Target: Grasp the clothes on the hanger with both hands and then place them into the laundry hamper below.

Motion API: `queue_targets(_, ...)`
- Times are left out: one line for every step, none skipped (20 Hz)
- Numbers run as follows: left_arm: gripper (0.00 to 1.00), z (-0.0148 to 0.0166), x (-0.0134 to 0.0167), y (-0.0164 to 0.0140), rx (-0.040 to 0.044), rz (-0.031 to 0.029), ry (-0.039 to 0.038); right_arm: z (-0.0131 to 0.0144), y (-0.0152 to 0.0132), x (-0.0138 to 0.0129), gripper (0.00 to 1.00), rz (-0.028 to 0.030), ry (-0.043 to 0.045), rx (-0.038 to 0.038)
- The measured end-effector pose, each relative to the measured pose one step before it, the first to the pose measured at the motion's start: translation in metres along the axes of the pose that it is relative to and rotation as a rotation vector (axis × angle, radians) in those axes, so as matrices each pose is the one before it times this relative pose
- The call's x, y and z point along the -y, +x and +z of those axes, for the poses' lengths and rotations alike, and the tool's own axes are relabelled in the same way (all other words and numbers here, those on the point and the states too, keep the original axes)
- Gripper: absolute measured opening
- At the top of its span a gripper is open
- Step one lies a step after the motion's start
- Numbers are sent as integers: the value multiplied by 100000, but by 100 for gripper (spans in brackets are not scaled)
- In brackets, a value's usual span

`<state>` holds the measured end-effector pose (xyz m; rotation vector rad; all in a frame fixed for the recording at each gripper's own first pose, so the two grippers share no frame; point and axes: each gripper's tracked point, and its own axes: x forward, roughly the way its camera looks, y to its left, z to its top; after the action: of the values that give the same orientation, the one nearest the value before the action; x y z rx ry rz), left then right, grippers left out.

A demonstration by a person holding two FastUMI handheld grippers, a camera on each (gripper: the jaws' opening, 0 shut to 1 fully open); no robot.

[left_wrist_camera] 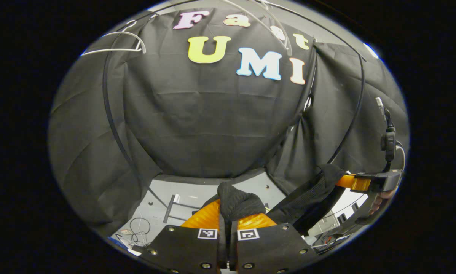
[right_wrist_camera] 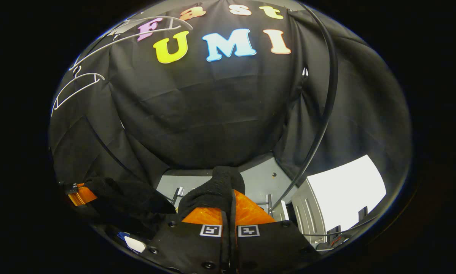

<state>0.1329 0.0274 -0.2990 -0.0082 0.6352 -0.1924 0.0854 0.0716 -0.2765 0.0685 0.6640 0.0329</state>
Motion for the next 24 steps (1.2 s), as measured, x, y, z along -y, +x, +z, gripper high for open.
queue_targets(4,-440,-11,603,-1702,296,153,-691,542,54,0,-189,9,-1675)
queue_targets(4,-272,-77,397,-941,-23,294,-603,529,73,2,-210,60,-1671)
queue_targets(4,-108,20,327,-563,377,442,-469,481,-12,2,45,208,-1695)
queue_targets(3,-560,30,400,-1037,482,36,-622,485,-85,2,-19,260,-1803)
queue_targets(2,-399,68,468,-1335,309,-464,-438,476,-47,2,-44,354,-1737)
queue_targets(3,-460,113,522,-1539,221,-767,-587,351,22,2,-142,389,-1730)
queue_targets(3,-584,-136,473,-1605,141,-575,-503,430,46,2,-287,421,-1739)
queue_targets(3,-790,-25,710,-1545,82,-375,-429,526,-30,0,-73,461,-1643)
queue_targets(4,-575,73,615,-1014,-143,-25,-406,376,-74,3,-264,130,-1625)
queue_targets(4,-755,29,569,-742,311,218,-317,373,42,3,-470,-58,-973)
queue_targets(4,-321,-45,301,-811,368,130,-216,227,-5,3,-649,-24,-1045)
queue_targets(4,-293,-2,273,-643,672,-237,-341,210,-82,3,-504,286,-1254)
queue_targets(4,-251,16,280,-660,645,-631,-149,223,-52,3,-111,516,-997)
queue_targets(4,-144,-76,208,-655,543,-792,-93,176,80,5,123,196,-927)
queue_targets(4,-129,-139,190,-438,566,-493,-30,239,38,5,238,-429,-688)
queue_targets(4,-130,-183,13,-293,601,174,-249,48,-101,5,-29,-795,-443)
queue_targets(4,-381,-19,-106,-369,823,658,3,0,-12,5,58,-692,-341)
queue_targets(5,-216,-204,-120,-534,1033,766,-73,-43,-36,6,525,-447,-299)
queue_targets(5,-190,-213,-14,-611,560,611,-97,-72,6,9,125,-301,-546)
queue_targets(5,-329,19,-20,-852,164,217,-24,66,0,9,-3,-330,-422)
queue_targets(5,-95,39,-60,-439,-24,-135,-55,-34,-33,9,178,-411,-724)
queue_targets(7,-138,44,28,-477,255,-390,-222,-38,-46,6,519,-433,-1023)
queue_targets(7,-61,156,50,-505,-696,-900,-62,-129,-43,9,506,-519,-837)
queue_targets(4,-410,242,321,-606,-814,-1060,-186,-112,34,9,220,-611,-741)
